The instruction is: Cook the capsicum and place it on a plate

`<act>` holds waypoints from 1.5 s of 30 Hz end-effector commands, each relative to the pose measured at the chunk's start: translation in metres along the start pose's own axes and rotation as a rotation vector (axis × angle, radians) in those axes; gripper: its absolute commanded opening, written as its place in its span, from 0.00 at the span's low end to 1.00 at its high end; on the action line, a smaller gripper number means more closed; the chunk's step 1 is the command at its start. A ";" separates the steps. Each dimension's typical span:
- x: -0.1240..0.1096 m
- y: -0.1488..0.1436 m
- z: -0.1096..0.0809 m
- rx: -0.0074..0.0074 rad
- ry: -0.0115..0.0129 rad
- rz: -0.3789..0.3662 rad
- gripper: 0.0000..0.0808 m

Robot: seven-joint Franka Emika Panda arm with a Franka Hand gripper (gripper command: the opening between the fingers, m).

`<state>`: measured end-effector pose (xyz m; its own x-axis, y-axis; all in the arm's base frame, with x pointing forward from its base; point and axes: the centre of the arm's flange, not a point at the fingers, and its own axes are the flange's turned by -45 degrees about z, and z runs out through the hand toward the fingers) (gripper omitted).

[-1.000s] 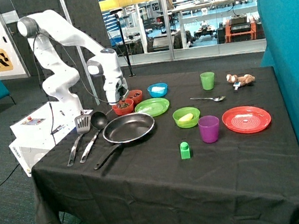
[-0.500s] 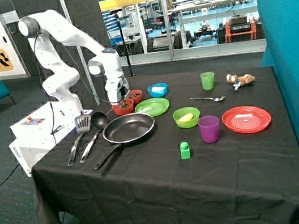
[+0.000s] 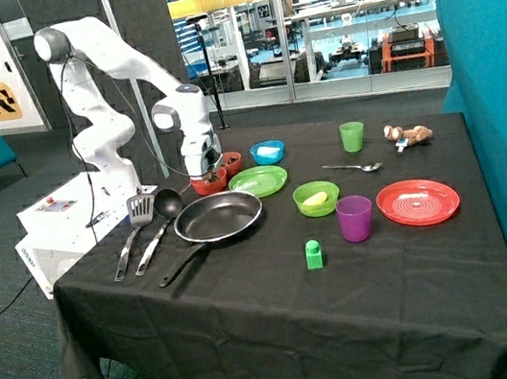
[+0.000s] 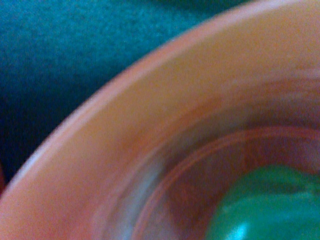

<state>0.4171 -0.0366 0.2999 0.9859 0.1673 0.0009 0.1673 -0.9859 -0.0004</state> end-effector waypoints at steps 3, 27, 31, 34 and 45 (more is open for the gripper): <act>0.005 -0.002 0.010 -0.0004 -0.0009 0.010 0.69; 0.013 0.002 0.012 -0.0004 -0.0009 0.044 0.00; 0.012 0.001 0.013 -0.0004 -0.0009 0.044 0.00; 0.011 0.000 0.013 -0.0004 -0.0009 0.044 0.00; 0.009 -0.001 0.011 -0.0004 -0.0009 0.051 0.00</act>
<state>0.4287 -0.0352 0.2873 0.9925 0.1222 -0.0019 0.1222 -0.9925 0.0000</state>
